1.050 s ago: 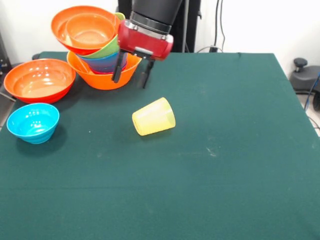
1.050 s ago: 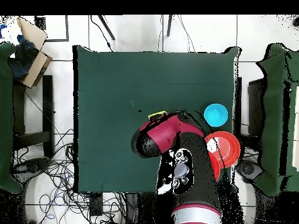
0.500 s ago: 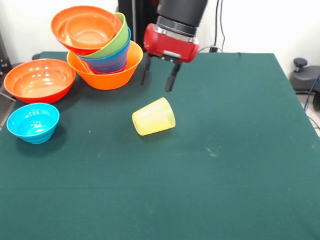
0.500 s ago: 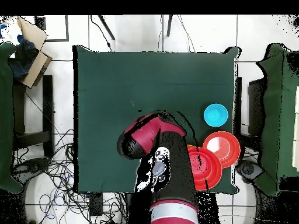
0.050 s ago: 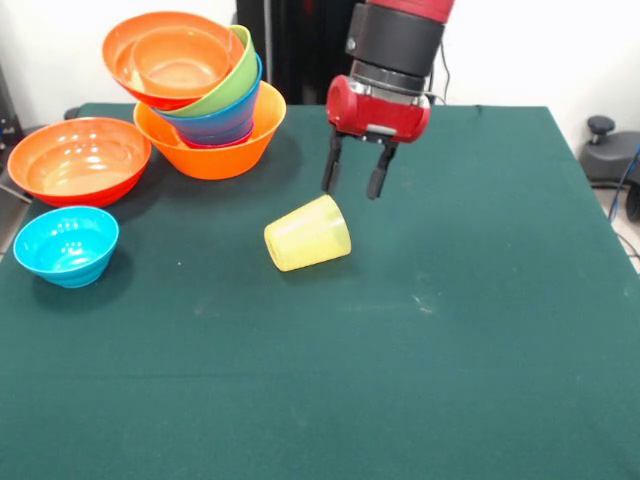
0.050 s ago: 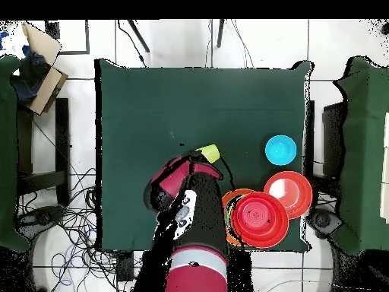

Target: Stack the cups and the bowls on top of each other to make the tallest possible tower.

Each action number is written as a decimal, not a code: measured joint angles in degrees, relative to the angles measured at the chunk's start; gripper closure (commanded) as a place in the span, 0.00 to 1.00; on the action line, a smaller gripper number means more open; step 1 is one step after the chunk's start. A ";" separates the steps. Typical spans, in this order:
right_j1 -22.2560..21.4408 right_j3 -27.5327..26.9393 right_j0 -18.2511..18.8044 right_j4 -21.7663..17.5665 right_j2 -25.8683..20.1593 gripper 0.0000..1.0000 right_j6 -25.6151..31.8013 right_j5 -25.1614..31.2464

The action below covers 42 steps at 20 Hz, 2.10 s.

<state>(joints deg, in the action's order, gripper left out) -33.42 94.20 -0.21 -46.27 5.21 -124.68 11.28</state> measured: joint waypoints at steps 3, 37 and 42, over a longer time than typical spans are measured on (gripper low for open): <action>1.67 -0.05 -0.22 0.83 0.81 0.00 0.00 -1.71; 8.45 -6.89 0.64 4.60 6.92 1.00 0.00 -9.33; 8.64 -7.32 0.55 5.94 7.97 1.00 0.00 -9.38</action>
<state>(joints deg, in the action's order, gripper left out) -24.78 86.88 0.34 -40.33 13.18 -124.68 1.91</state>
